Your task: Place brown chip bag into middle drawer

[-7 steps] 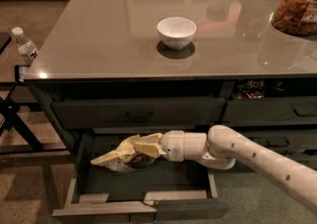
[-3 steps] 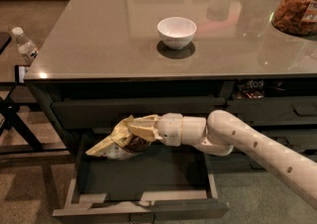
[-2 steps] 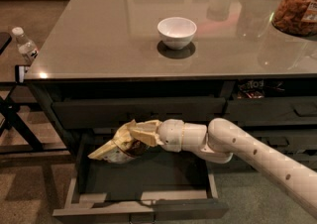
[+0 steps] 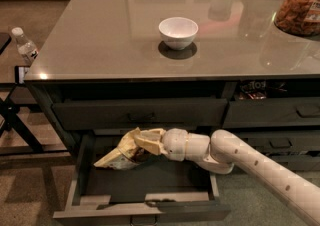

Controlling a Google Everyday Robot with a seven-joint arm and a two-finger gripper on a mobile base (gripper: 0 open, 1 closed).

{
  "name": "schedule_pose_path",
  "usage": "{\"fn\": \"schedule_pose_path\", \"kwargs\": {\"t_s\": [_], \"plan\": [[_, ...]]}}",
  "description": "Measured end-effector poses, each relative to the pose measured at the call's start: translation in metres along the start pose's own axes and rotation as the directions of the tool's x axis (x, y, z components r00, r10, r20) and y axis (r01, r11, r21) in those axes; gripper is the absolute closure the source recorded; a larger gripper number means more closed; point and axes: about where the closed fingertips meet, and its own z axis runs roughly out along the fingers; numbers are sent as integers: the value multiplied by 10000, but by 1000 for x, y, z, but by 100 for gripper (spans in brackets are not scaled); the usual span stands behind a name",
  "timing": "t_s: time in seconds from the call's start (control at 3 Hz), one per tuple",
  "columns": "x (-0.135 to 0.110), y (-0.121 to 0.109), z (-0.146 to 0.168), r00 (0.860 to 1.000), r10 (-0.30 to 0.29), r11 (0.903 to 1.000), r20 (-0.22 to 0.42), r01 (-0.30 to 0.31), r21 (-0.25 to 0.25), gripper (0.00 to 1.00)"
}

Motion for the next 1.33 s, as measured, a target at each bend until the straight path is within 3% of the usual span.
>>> {"fn": "schedule_pose_path", "kwargs": {"t_s": [1.0,1.33], "plan": [[64,2,-34,9935,1008,9944,-539,-988,371,100],[65,2,-34,9933,1017,9943,-542,-998,368,83]]}}
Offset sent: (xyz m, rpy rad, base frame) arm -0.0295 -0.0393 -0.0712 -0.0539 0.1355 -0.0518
